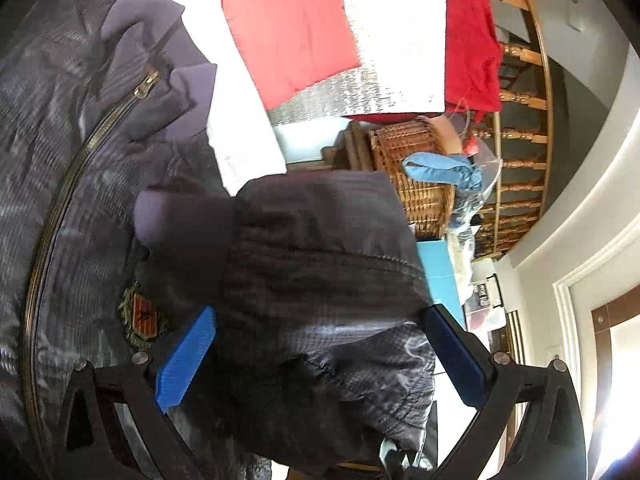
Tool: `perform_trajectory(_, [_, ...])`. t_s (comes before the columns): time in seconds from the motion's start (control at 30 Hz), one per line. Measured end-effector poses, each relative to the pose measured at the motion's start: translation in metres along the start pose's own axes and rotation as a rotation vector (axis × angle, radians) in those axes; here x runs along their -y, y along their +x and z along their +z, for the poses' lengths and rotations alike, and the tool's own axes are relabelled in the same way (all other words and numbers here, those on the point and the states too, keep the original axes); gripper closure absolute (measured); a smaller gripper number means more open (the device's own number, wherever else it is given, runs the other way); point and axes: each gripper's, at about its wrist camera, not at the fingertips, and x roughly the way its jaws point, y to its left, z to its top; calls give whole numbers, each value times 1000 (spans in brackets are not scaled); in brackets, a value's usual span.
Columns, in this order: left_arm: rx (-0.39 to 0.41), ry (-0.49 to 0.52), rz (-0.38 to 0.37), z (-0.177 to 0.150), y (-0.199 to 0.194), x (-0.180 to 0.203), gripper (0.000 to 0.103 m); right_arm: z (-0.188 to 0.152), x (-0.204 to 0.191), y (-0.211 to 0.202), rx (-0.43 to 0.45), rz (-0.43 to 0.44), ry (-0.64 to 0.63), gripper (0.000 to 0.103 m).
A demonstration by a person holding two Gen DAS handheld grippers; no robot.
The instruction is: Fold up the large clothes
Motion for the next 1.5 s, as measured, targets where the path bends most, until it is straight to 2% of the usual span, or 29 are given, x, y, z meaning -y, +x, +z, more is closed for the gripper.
perform_trajectory(0.13, [-111,-86,34,-9,17,-11,0,4,10,-7,20,2,28,17])
perform_trajectory(0.2, [-148,-127,28,-16,28,-18,0,6,15,-11,21,11,44,17])
perform_trajectory(0.33, [-151,-127,25,-14,45,-21,0,7,19,-11,-16,-4,22,17])
perform_trajectory(0.57, [-97,-74,-13,-5,62,-18,0,0,17,-19,-53,-23,-71,17])
perform_trajectory(0.63, [-87,-60,-27,-7,63,-23,9,-2,16,-17,-58,-22,-80,17])
perform_trajectory(0.7, [-82,-60,-42,-6,65,-25,39,-3,13,-14,-66,-22,-100,17])
perform_trajectory(0.8, [-55,-54,-35,-2,58,-30,58,-7,5,-13,-69,-32,-138,17])
perform_trajectory(0.9, [-11,-24,-19,4,48,-25,69,-7,-1,-14,-57,-43,-158,17])
perform_trajectory(1.1, [68,76,53,12,16,2,74,2,-1,-31,20,-18,-144,17])
perform_trajectory(1.23, [137,145,137,14,-33,20,74,12,2,-41,67,-1,-118,17])
perform_trajectory(1.3, [189,177,193,16,-64,27,74,17,3,-47,101,25,-88,17])
perform_trajectory(1.4, [236,225,324,21,-101,37,74,17,6,-47,129,28,-47,17])
perform_trajectory(1.47, [229,250,413,27,-115,40,74,16,2,-40,128,-4,-47,18])
perform_trajectory(1.5, [202,252,474,29,-120,38,70,15,-1,-35,124,-43,-64,20])
